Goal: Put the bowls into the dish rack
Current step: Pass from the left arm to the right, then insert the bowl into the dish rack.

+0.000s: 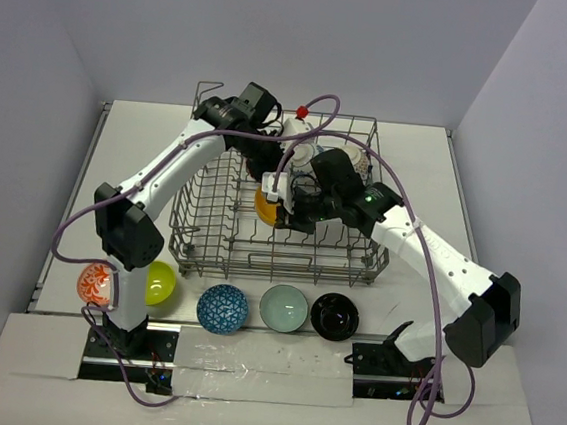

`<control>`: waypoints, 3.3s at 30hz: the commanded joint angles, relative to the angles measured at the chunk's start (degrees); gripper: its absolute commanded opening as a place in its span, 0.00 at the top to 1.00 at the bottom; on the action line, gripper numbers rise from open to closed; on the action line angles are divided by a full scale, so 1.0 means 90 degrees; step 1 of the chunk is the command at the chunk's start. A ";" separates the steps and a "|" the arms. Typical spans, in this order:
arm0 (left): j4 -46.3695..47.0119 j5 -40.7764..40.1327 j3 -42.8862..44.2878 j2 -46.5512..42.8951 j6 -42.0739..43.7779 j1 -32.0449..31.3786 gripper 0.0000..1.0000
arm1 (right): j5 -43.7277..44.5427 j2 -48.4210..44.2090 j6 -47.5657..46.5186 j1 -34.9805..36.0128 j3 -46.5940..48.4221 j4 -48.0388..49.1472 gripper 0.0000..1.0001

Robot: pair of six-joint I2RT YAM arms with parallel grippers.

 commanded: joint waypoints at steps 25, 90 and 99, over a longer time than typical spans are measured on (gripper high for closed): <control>0.1105 -0.1491 0.0005 -0.0431 -0.1570 -0.0065 0.78 | 0.0562 0.0731 0.0383 -0.0031 0.1348 -0.0498 1.00; 0.3644 -0.3972 -0.4506 -0.5440 -0.2869 0.3332 0.46 | -0.2983 0.0790 1.0116 -0.1368 -0.0331 0.6080 1.00; 0.3683 -0.3659 -0.4604 -0.5567 -0.2977 0.3753 0.46 | -0.3150 0.1092 1.2919 -0.1613 -0.1064 0.9334 1.00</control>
